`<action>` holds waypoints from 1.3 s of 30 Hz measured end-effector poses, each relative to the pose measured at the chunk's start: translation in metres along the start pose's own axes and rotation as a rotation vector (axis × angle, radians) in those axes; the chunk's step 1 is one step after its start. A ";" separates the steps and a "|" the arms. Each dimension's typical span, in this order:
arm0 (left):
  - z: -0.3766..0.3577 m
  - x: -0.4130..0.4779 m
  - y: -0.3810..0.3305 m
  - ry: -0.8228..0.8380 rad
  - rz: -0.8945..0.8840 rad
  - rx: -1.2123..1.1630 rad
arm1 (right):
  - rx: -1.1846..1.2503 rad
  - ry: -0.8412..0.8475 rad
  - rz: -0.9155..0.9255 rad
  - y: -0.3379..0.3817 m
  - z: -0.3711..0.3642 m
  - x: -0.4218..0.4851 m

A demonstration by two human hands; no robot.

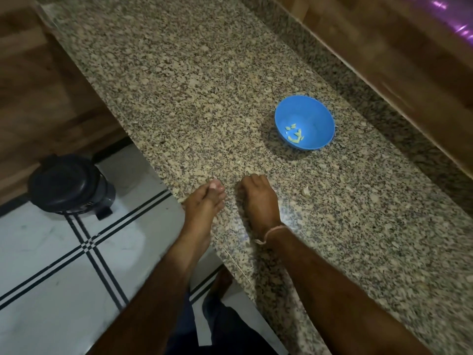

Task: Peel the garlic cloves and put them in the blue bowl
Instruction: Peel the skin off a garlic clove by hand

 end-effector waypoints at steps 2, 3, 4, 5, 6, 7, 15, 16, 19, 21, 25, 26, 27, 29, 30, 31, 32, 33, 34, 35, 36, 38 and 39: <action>-0.009 0.005 0.001 0.049 0.125 -0.153 | 0.222 0.013 -0.190 0.002 0.006 0.005; -0.015 0.007 0.002 0.053 0.178 -0.240 | 0.397 0.001 -0.293 0.005 0.011 0.006; -0.021 0.010 0.002 0.056 0.226 -0.331 | 0.546 -0.030 -0.374 0.010 0.017 0.004; -0.027 0.012 0.002 0.056 0.273 -0.416 | 0.656 -0.069 -0.421 0.016 0.025 0.003; -0.034 0.013 0.002 0.060 0.316 -0.497 | 0.716 -0.100 -0.442 0.021 0.031 0.000; -0.039 0.014 0.002 0.064 0.354 -0.568 | 0.751 -0.116 -0.456 0.025 0.036 -0.003; -0.061 0.022 0.000 0.099 0.475 -0.790 | 0.730 -0.232 -0.439 0.031 0.053 -0.021; -0.060 0.026 0.002 0.104 0.478 -0.783 | 0.748 -0.252 -0.435 0.031 0.055 -0.022; -0.056 0.034 0.007 0.105 0.461 -0.732 | 0.853 -0.254 -0.425 0.027 0.057 -0.024; -0.050 0.035 0.006 0.112 0.423 -0.677 | 0.858 -0.301 -0.435 0.015 0.055 -0.027; -0.034 0.039 0.009 0.169 0.408 -0.609 | 0.380 -0.109 -0.371 -0.024 0.035 -0.027; -0.031 0.040 0.009 0.170 0.404 -0.598 | 0.253 -0.013 -0.373 -0.032 0.027 -0.025; -0.028 0.040 0.010 0.165 0.400 -0.588 | 0.163 0.053 -0.385 -0.038 0.020 -0.021; -0.025 0.038 0.008 0.157 0.385 -0.572 | 0.042 0.128 -0.413 -0.040 0.007 -0.017; -0.022 0.037 0.007 0.156 0.381 -0.572 | 0.004 0.148 -0.433 -0.038 0.002 -0.018; -0.019 0.037 0.007 0.161 0.377 -0.578 | -0.019 0.154 -0.443 -0.034 -0.003 -0.020; -0.015 0.037 0.008 0.171 0.372 -0.583 | -0.027 0.150 -0.434 -0.029 -0.006 -0.025; -0.012 0.037 0.008 0.183 0.367 -0.588 | -0.026 0.144 -0.397 -0.022 -0.009 -0.032; -0.010 0.038 0.007 0.196 0.363 -0.596 | -0.004 0.147 -0.329 -0.014 -0.010 -0.039; -0.008 0.039 0.008 0.210 0.362 -0.604 | 0.045 0.157 -0.235 -0.006 -0.010 -0.046; -0.007 0.040 0.008 0.222 0.364 -0.609 | 0.115 0.172 -0.135 0.002 -0.007 -0.052; -0.006 0.041 0.009 0.236 0.368 -0.613 | 0.226 0.185 -0.046 0.010 0.001 -0.063; -0.005 0.041 0.009 0.239 0.374 -0.618 | 0.236 0.167 -0.091 0.008 0.003 -0.069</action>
Point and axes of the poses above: each hand's wrist, its own x-axis towards the middle knuckle, its own z-axis out of the back of the hand, y = z × x, the point moved 1 cm from there along x, towards the middle knuckle, and after that the axes turned 11 degrees about z, right-handed, at the moved point
